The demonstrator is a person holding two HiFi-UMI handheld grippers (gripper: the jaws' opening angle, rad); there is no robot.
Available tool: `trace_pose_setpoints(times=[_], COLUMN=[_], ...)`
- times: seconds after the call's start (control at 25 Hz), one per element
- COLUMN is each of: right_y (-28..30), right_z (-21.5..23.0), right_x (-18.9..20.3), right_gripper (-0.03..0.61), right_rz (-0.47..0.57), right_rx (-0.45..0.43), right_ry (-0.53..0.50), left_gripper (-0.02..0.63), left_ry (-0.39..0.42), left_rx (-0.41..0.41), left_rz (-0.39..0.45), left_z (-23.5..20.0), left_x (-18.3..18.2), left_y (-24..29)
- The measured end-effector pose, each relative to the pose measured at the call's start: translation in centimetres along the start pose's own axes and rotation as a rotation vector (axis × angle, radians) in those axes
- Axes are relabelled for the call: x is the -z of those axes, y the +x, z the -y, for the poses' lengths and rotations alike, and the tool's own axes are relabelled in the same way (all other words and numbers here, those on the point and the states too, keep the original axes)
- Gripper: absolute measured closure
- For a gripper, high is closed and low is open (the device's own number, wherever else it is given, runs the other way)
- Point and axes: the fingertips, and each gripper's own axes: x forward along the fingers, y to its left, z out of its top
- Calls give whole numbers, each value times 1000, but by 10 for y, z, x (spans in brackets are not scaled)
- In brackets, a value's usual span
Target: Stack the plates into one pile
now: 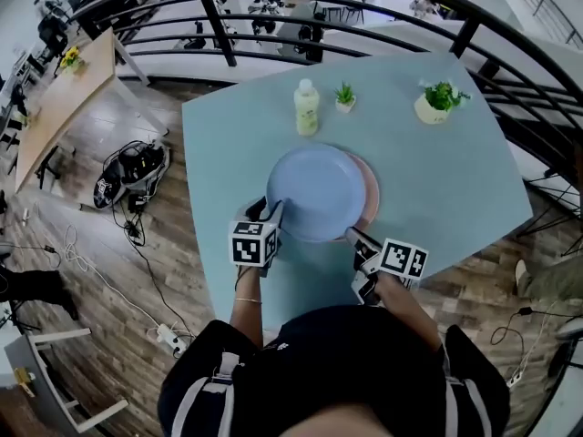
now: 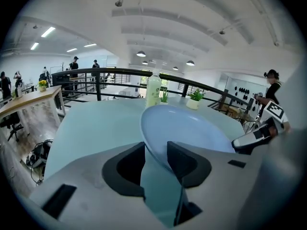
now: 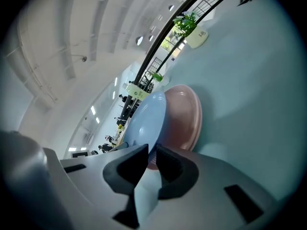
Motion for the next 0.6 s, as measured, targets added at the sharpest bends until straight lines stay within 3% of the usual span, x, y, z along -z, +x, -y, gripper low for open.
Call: trace_pose_setpoints(times=[0.36, 0.6], right_y=[-23, -22], right_z=[28, 32], right_x=[-6, -5], right_gripper=[523, 521], right_rz=[45, 25], right_rx=[50, 41], right_ry=[53, 64], left_gripper=[472, 466], left_ry=[48, 4], left_rx=[59, 66], left_rz=[-73, -132], left_z=[31, 29], left_x=[11, 29], left_y=[30, 34])
